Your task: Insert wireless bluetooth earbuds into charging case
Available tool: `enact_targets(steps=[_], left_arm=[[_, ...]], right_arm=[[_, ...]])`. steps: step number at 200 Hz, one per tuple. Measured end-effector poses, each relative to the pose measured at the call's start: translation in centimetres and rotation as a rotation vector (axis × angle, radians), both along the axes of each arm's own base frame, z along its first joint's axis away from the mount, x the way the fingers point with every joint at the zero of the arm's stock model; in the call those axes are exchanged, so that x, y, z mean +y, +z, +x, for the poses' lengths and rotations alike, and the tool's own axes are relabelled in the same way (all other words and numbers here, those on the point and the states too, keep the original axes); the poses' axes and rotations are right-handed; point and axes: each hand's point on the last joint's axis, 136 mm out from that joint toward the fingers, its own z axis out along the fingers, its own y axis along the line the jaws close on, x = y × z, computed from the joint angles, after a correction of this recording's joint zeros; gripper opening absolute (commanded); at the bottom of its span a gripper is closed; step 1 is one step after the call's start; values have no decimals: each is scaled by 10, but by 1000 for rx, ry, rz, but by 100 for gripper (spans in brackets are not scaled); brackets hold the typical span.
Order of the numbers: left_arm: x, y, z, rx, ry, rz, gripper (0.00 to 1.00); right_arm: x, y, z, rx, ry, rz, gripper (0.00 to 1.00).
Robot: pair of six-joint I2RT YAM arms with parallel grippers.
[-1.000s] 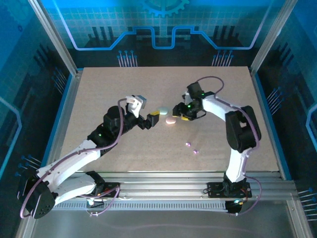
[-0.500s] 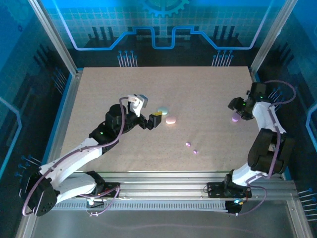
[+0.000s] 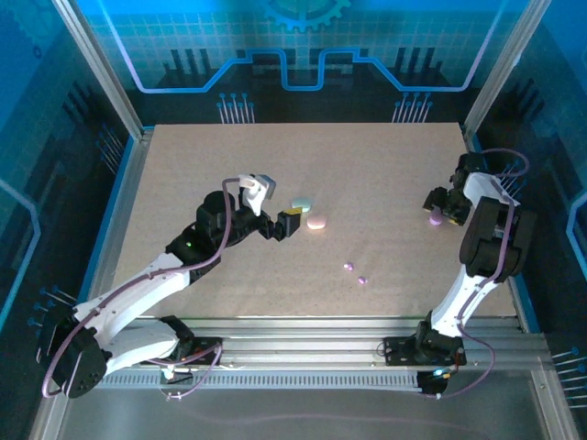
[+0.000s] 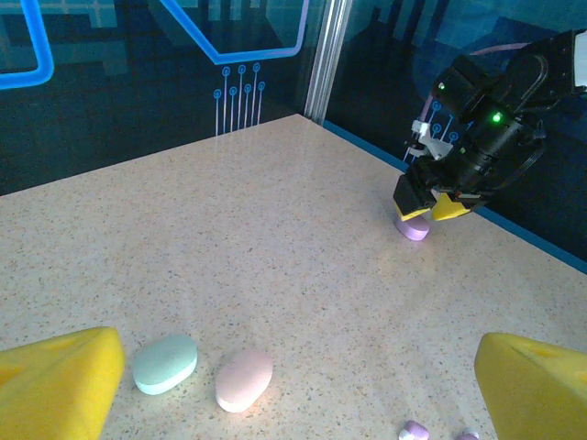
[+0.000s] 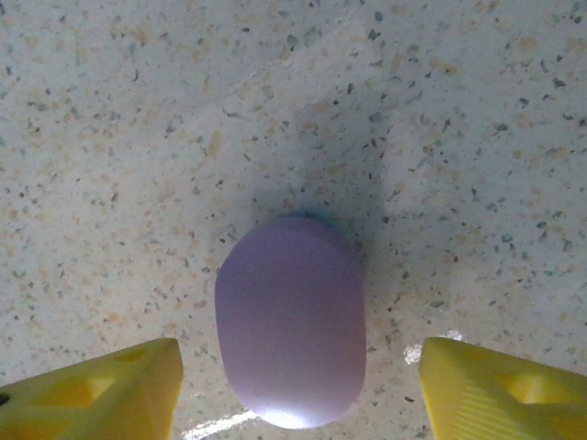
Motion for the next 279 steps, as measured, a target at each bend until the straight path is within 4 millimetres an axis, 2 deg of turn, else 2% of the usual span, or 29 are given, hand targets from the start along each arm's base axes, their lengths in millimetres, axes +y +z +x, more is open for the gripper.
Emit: enact_targets(steps=[22, 41, 71, 97, 115, 125, 155, 182, 202, 229, 266, 279], left_arm=[[0, 0, 0, 0, 0, 0, 99], [0, 0, 0, 0, 0, 0, 99], [0, 0, 0, 0, 0, 0, 99], [0, 0, 0, 0, 0, 0, 99], [0, 0, 0, 0, 0, 0, 99], [0, 0, 0, 0, 0, 0, 99], [0, 0, 0, 1, 0, 0, 99], [0, 0, 0, 1, 1, 0, 99], [1, 0, 1, 0, 5, 1, 99], [1, 0, 1, 0, 9, 1, 99], [1, 0, 1, -1, 9, 1, 99], [1, 0, 1, -1, 9, 2, 99]], right_arm=[[-2, -9, 9, 14, 26, 1, 60], [1, -17, 8, 37, 43, 10, 55], [9, -18, 7, 53, 81, 7, 38], [22, -16, 10, 50, 107, 9, 37], [45, -12, 12, 49, 157, 9, 37], [65, -9, 12, 48, 201, 9, 37], [141, 0, 12, 39, 382, 6, 39], [212, 0, -1, 47, 577, 35, 40], [249, 0, -15, 55, 713, 66, 40], [270, -3, -31, 91, 831, 109, 42], [268, -18, -41, 162, 883, 107, 42], [267, -17, -40, 162, 894, 97, 44]])
